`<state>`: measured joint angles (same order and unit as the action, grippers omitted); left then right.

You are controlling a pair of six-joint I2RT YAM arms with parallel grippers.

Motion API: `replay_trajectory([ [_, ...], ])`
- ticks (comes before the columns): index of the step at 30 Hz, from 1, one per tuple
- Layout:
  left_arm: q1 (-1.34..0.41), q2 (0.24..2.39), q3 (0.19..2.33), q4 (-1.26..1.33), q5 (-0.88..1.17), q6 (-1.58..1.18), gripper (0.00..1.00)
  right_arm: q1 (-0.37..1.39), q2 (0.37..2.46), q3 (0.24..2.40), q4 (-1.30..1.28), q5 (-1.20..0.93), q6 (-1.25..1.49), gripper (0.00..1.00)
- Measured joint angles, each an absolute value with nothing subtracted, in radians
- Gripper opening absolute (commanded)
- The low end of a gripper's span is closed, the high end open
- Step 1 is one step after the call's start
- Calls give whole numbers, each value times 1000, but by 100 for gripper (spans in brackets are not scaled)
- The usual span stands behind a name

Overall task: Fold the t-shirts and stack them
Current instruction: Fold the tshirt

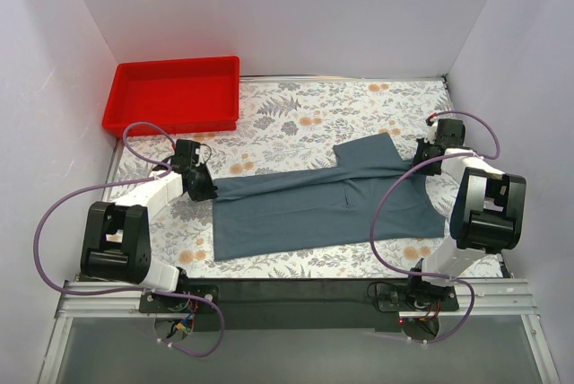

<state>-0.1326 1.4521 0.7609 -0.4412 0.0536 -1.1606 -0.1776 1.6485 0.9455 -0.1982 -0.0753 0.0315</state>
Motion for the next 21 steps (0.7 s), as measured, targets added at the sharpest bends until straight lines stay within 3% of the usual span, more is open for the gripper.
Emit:
replay_trajectory([
  [8, -133, 1450, 761, -441, 47, -1161, 0, -178, 1644, 935, -202, -60, 54, 3],
  [12, -133, 1450, 761, -442, 47, -1163, 3, -178, 1644, 935, -204, -57, 64, 26],
  [16, -133, 1448, 760, -449, 47, -1171, 23, -182, 1642, 935, -206, -54, 67, 42],
  [18, -133, 1436, 760, -460, 46, -1172, 41, -183, 1636, 939, -210, -54, 65, 45],
  [21, -133, 1385, 760, -475, 44, -1175, 57, -181, 1620, 974, -224, -59, 64, 47],
])
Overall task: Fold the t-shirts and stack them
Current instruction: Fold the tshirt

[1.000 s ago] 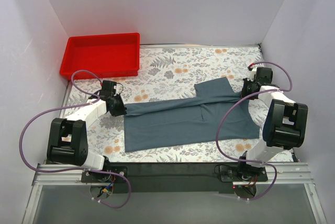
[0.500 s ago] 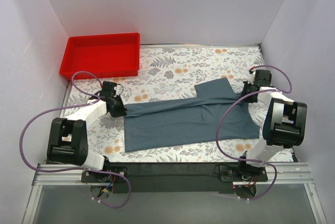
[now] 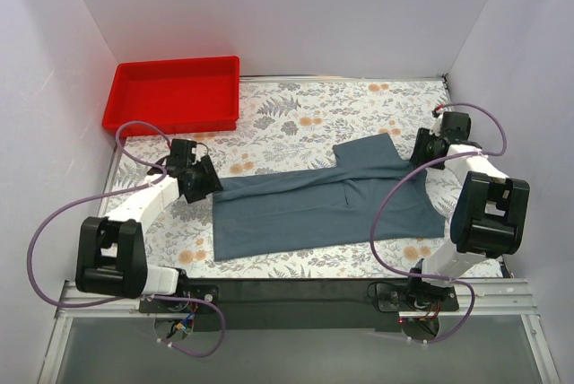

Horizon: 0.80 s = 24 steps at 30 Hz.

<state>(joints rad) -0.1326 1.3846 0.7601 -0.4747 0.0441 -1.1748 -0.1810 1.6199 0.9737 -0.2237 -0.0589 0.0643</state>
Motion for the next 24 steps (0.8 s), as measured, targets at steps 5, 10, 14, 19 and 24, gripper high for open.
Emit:
replay_trajectory([
  [5, -133, 1295, 772, -489, 46, -1174, 71, -146, 1612, 1092, -216, -83, 49, 48],
  [10, -133, 1278, 786, -504, 49, -1167, 72, -88, 1670, 1221, -200, -124, 27, 48],
  [14, -132, 1277, 787, -524, 50, -1167, 72, -51, 1791, 1304, -184, -139, 18, 47],
  [19, -132, 1277, 801, -541, 50, -1168, 72, -22, 1945, 1367, -186, -140, -11, 45],
  [24, -132, 1261, 804, -554, 49, -1168, 70, -17, 2021, 1403, -201, -128, -33, 43],
])
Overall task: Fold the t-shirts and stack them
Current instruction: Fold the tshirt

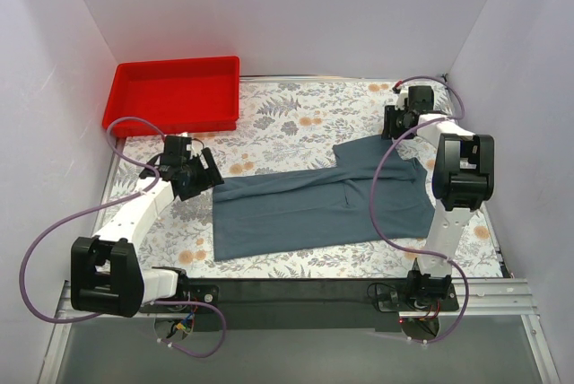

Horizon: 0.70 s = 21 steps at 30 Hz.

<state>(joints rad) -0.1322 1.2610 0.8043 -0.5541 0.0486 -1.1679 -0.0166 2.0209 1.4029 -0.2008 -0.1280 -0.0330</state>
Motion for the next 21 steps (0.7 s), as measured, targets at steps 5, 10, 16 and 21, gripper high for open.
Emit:
replay_trajectory([
  [5, -132, 1236, 804, -565, 49, -1175, 70, -17, 2048, 1444, -211, -104, -62, 41],
  [10, -132, 1225, 804, -569, 49, -1179, 70, -17, 2094, 1475, -214, -101, -87, 40],
  [16, -132, 1219, 804, -570, 49, -1184, 69, -12, 2113, 1494, -232, -116, -115, 37],
  [21, -132, 1205, 797, -573, 49, -1187, 66, -10, 2120, 1502, -238, -138, -130, 15],
])
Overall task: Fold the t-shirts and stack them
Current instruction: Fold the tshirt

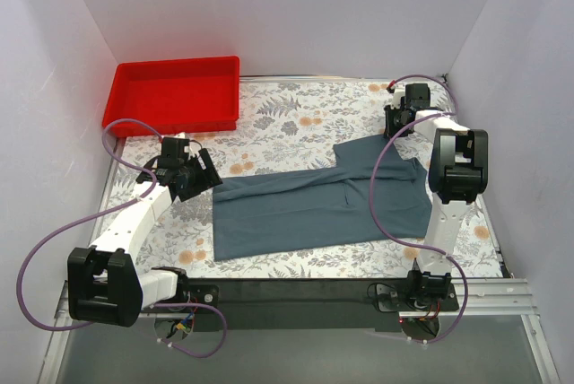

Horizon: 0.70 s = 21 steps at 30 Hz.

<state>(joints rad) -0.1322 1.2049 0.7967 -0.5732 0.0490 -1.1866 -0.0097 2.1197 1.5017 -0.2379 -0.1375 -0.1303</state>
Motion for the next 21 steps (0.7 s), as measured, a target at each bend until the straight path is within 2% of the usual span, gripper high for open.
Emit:
replay_trajectory([
  [2, -132, 1198, 794, -575, 49, -1187, 65, -9, 2120, 1502, -240, -150, -133, 3],
  [3, -132, 1196, 793, -576, 50, -1187, 63, -7, 2120, 1502, -241, -154, -136, 1],
  [12, -132, 1173, 794, -577, 54, -1187, 62, -6, 2051, 1473, -313, -160, -133, 1],
  [21, -132, 1161, 794, -575, 72, -1186, 62, -6, 1616, 1235, -368, -167, -67, 1],
])
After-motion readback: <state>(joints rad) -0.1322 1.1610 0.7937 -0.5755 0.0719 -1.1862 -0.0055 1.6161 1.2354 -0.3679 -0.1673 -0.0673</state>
